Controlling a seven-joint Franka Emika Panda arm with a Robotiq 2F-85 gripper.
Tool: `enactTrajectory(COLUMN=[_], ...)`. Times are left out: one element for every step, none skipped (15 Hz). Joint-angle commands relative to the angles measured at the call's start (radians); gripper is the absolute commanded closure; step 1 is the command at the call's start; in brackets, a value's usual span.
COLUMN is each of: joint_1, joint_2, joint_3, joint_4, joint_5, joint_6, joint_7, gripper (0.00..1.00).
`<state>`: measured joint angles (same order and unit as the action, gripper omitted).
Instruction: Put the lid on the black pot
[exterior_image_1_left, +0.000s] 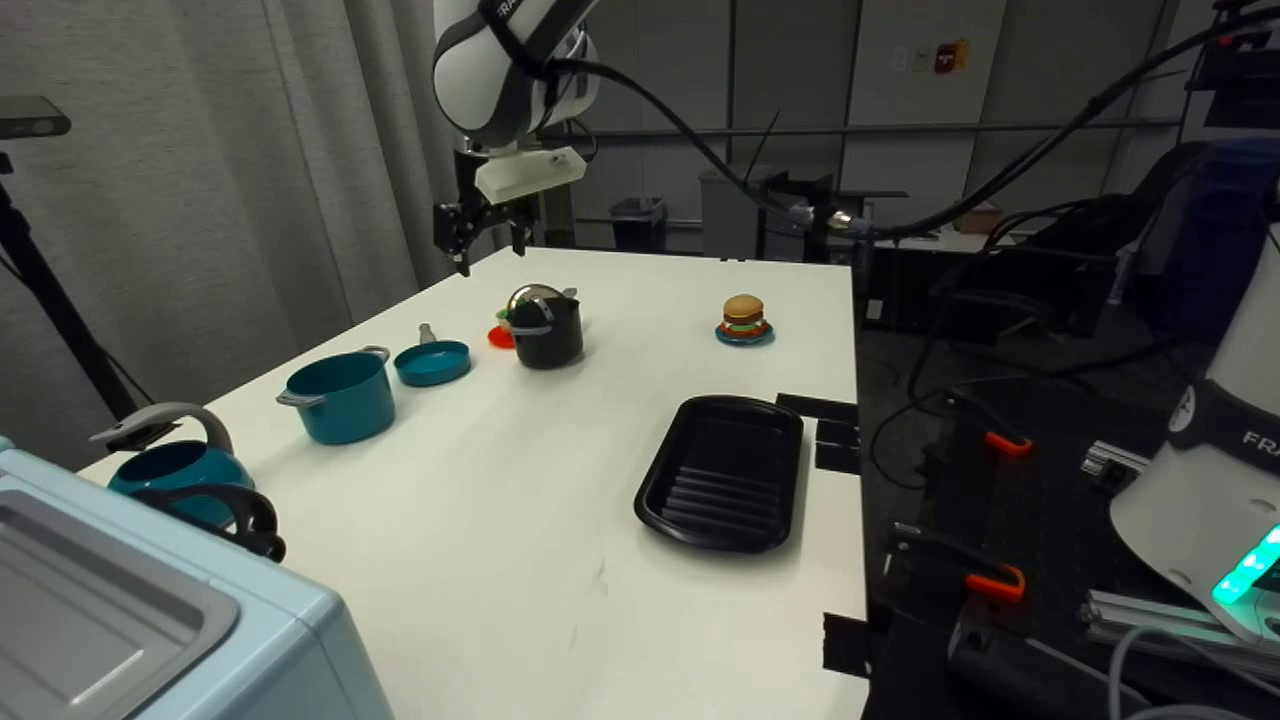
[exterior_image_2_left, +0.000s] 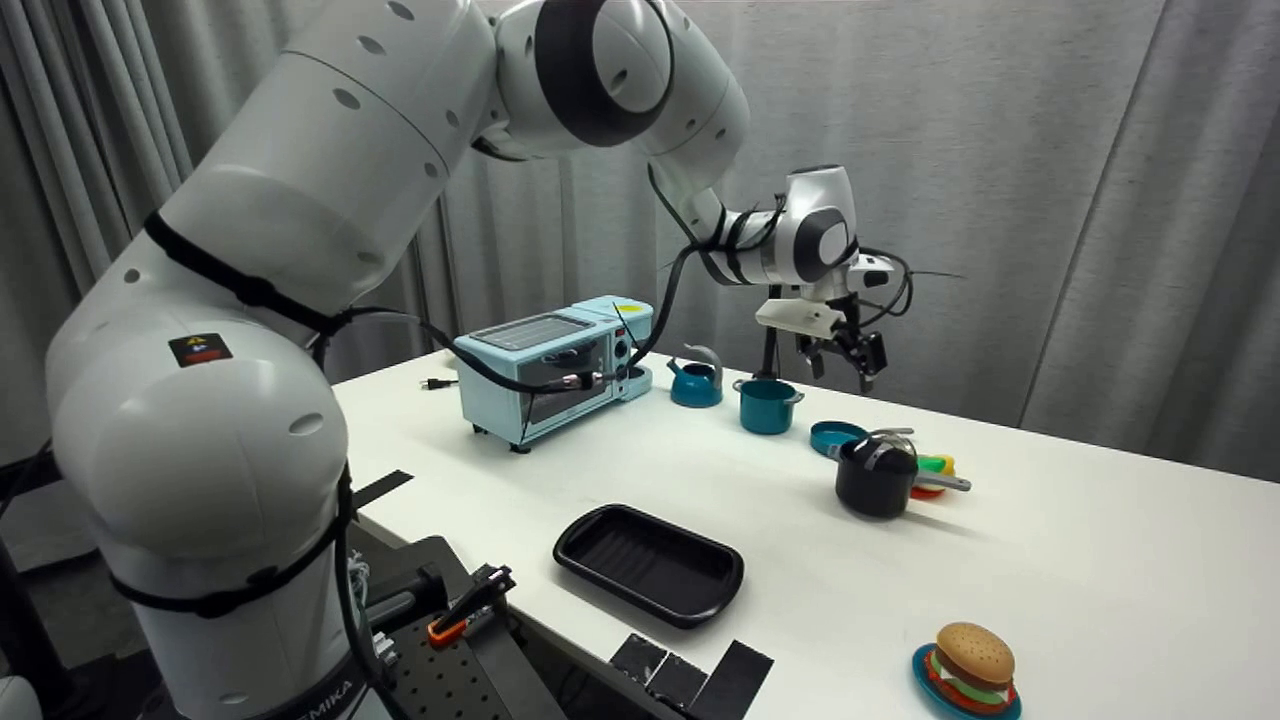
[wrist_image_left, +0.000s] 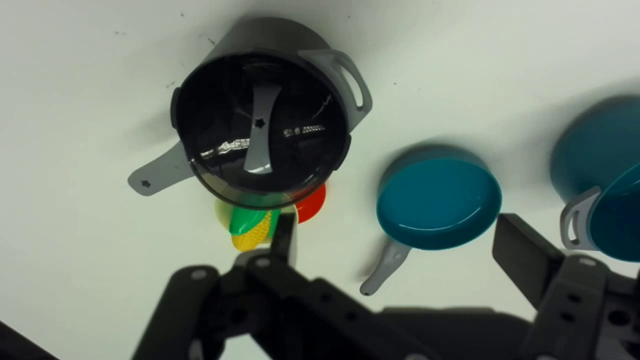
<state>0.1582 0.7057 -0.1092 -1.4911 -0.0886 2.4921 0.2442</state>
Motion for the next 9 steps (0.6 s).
enactTrajectory(joint_1=[0.032, 0.037, 0.043, 0.047, 0.052, 0.022, 0.025, 0.027, 0.028], joint_2=[-0.132, -0.154, -0.179, -0.205, -0.23, -0.148, -0.17, -0.187, -0.198], joint_3=[-0.007, -0.008, -0.009, -0.009, -0.006, 0.015, 0.016, 0.017, 0.017], joint_4=[-0.132, -0.155, -0.181, -0.209, -0.235, -0.144, -0.168, -0.186, -0.198], joint_5=[-0.037, -0.043, -0.051, -0.06, -0.069, -0.047, -0.053, -0.054, -0.055], joint_6=[-0.023, -0.025, -0.024, -0.019, -0.019, -0.006, -0.006, -0.007, -0.007], joint_7=[0.035, 0.039, 0.044, 0.051, 0.059, 0.028, 0.035, 0.038, 0.039], gripper=[0.0, 0.0, 0.0, 0.0, 0.0, 0.0, 0.0, 0.0, 0.0])
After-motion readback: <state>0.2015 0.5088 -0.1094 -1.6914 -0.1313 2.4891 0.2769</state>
